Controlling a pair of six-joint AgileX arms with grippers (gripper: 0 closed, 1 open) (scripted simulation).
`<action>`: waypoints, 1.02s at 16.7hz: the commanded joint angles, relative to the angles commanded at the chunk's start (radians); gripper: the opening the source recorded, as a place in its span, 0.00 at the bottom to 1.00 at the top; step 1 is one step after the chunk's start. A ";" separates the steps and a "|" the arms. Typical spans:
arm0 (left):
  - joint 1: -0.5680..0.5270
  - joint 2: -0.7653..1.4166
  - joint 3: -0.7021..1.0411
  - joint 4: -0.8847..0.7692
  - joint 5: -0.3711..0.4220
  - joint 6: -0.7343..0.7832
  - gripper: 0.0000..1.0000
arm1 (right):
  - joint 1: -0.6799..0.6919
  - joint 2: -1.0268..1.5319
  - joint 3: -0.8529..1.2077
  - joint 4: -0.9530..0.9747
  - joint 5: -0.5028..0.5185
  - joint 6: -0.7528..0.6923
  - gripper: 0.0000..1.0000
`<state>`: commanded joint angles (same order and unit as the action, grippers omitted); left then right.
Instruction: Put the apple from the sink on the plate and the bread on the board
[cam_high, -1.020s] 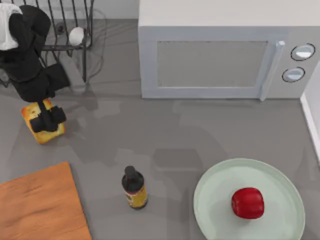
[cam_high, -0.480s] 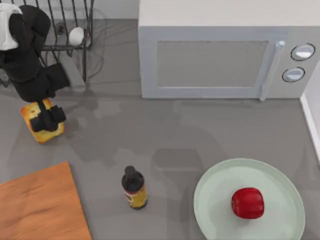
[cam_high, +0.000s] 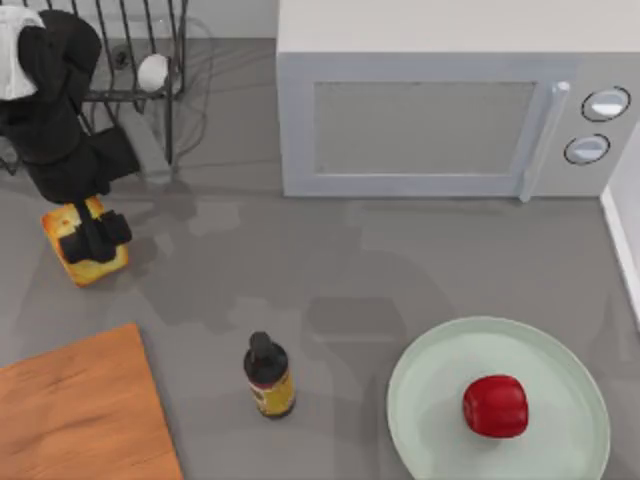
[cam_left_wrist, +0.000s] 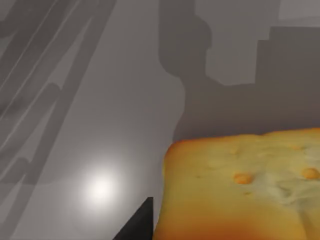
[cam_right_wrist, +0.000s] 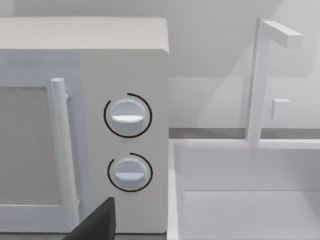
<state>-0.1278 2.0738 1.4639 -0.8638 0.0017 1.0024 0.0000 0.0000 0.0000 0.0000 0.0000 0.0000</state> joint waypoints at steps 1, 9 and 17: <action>0.000 -0.002 0.013 -0.013 0.000 0.001 0.00 | 0.000 0.000 0.000 0.000 0.000 0.000 1.00; -0.003 -0.065 0.267 -0.338 -0.001 -0.002 0.00 | 0.000 0.000 0.000 0.000 0.000 0.000 1.00; -0.005 -0.066 0.269 -0.376 0.006 -0.043 0.00 | 0.000 0.000 0.000 0.000 0.000 0.000 1.00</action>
<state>-0.1325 2.0079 1.7327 -1.2396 0.0072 0.9594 0.0000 0.0000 0.0000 0.0000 0.0000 0.0000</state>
